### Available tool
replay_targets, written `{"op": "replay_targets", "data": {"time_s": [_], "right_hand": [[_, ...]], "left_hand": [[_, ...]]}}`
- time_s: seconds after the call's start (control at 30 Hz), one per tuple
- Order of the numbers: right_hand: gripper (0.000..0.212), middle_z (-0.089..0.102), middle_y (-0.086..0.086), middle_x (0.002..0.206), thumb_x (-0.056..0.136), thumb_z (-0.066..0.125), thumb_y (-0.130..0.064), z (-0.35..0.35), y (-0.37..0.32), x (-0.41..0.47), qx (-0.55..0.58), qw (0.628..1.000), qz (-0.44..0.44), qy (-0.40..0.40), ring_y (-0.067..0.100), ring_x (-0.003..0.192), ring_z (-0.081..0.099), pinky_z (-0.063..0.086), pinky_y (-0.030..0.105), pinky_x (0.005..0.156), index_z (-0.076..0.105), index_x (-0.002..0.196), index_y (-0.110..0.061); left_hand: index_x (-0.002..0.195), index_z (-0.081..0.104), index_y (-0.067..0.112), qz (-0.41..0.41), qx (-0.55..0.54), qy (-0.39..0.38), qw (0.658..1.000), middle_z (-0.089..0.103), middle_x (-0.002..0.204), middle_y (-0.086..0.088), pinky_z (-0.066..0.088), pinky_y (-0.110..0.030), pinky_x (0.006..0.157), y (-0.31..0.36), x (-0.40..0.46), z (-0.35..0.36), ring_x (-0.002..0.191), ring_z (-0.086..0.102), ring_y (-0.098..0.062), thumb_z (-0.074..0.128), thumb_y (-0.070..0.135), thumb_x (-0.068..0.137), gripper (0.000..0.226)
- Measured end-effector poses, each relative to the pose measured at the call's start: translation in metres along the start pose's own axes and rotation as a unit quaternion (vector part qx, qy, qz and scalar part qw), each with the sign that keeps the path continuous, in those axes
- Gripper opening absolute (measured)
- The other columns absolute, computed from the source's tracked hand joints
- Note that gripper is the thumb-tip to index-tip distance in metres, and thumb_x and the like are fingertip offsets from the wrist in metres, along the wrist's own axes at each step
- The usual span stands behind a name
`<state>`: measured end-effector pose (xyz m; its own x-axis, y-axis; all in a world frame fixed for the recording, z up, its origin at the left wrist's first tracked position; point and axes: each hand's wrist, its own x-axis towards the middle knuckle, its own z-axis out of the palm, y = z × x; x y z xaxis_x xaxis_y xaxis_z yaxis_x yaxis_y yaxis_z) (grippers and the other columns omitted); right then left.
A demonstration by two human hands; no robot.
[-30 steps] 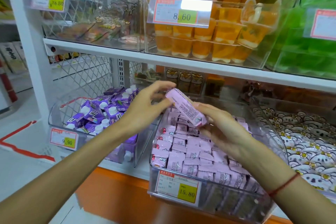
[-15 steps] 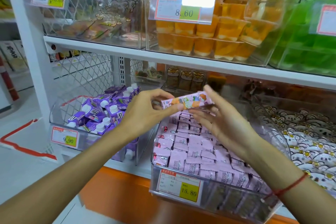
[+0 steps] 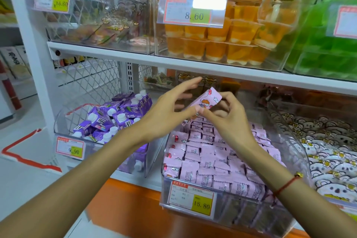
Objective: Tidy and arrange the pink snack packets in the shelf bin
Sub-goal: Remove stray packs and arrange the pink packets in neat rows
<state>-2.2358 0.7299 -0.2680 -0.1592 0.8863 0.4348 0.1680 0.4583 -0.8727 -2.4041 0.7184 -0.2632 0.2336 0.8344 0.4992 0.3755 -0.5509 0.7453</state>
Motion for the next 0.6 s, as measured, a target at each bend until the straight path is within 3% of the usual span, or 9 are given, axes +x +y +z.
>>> {"op": "replay_targets", "data": {"time_s": [0.13,0.23,0.37,0.47,0.53,0.6], "right_hand": [[0.033,0.070,-0.007,0.092,0.080,0.074,-0.017,0.002,0.002,0.004,-0.043,0.998,-0.035,0.025,0.008,0.071,0.069,0.057,0.022,0.067,0.058,0.109,-0.016],[0.038,0.070,-0.006,0.095,0.077,0.076,-0.016,0.005,0.004,0.005,-0.063,0.997,-0.040,0.016,0.008,0.075,0.069,0.056,0.019,0.069,0.059,0.112,-0.019],[0.052,0.066,0.000,0.110,0.078,0.074,-0.011,0.002,0.015,0.009,0.022,0.998,0.059,-0.013,0.010,0.087,0.068,0.055,0.018,0.070,0.044,0.120,-0.019],[0.040,0.057,-0.004,0.123,0.086,0.067,-0.020,-0.004,0.032,0.004,-0.143,0.983,0.077,-0.086,0.007,0.104,0.058,0.045,0.017,0.081,0.046,0.119,-0.022],[0.036,0.053,-0.004,0.130,0.090,0.062,-0.024,-0.008,0.042,-0.002,-0.270,0.951,0.061,-0.139,0.009,0.116,0.051,0.040,0.021,0.093,0.049,0.123,-0.022],[0.036,0.050,-0.002,0.134,0.094,0.056,-0.028,-0.010,0.049,-0.006,-0.320,0.929,0.041,-0.182,0.011,0.122,0.046,0.037,0.021,0.099,0.049,0.128,-0.019]], "left_hand": [[0.136,0.045,0.037,0.008,0.002,0.021,1.000,0.056,0.118,0.021,0.050,-0.019,0.091,-0.006,0.006,0.006,0.110,0.056,0.005,0.065,0.022,0.089,0.053],[0.133,0.051,0.029,0.007,0.025,0.012,1.000,0.058,0.120,0.007,0.051,-0.036,0.094,-0.010,0.011,0.008,0.111,0.058,-0.005,0.063,0.023,0.090,0.044],[0.119,0.053,0.028,0.016,0.032,0.026,0.999,0.065,0.109,0.010,0.051,-0.043,0.092,-0.022,0.010,0.000,0.103,0.063,-0.009,0.066,0.024,0.088,0.033],[0.115,0.051,0.039,-0.015,0.043,-0.010,0.999,0.064,0.108,0.014,0.051,-0.040,0.093,-0.034,0.001,-0.011,0.099,0.064,-0.004,0.065,0.032,0.088,0.032],[0.109,0.053,0.040,-0.021,0.111,-0.048,0.992,0.066,0.105,0.015,0.050,-0.042,0.092,-0.040,-0.003,-0.017,0.100,0.064,-0.005,0.062,0.040,0.088,0.024],[0.108,0.055,0.042,-0.012,0.201,-0.051,0.978,0.065,0.107,0.016,0.049,-0.041,0.089,-0.040,-0.004,-0.020,0.103,0.059,-0.005,0.061,0.046,0.087,0.022]]}}
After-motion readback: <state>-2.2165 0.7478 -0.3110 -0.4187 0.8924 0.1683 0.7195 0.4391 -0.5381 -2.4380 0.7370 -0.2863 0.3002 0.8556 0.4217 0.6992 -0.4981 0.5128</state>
